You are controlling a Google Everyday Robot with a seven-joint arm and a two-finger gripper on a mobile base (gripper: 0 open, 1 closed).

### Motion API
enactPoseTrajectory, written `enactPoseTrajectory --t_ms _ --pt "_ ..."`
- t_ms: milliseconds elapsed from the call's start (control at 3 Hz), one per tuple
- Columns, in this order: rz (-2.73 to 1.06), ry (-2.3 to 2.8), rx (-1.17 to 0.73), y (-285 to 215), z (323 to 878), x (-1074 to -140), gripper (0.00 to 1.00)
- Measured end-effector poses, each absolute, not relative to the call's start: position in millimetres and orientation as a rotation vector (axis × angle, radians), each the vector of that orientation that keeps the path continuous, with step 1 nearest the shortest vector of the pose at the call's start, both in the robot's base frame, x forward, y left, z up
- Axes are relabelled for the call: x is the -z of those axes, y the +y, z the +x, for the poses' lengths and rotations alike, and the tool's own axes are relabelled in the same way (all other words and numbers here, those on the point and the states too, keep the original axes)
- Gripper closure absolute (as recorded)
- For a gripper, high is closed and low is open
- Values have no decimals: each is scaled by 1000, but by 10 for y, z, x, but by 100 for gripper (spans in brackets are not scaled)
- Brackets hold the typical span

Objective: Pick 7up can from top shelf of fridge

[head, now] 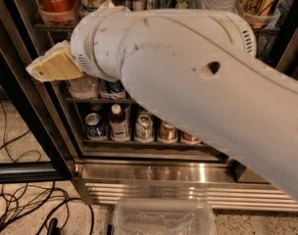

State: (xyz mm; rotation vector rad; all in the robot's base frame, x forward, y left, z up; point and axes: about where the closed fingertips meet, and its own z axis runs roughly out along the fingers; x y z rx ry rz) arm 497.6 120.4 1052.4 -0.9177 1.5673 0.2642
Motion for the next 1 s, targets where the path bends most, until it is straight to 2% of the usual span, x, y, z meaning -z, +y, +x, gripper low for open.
enactPoseTrajectory --t_ms 667,1000 --pt "-852 1477 -230 1077 5221 -10518 0" --pt "-811 1447 -203 878 5362 -10505 4"
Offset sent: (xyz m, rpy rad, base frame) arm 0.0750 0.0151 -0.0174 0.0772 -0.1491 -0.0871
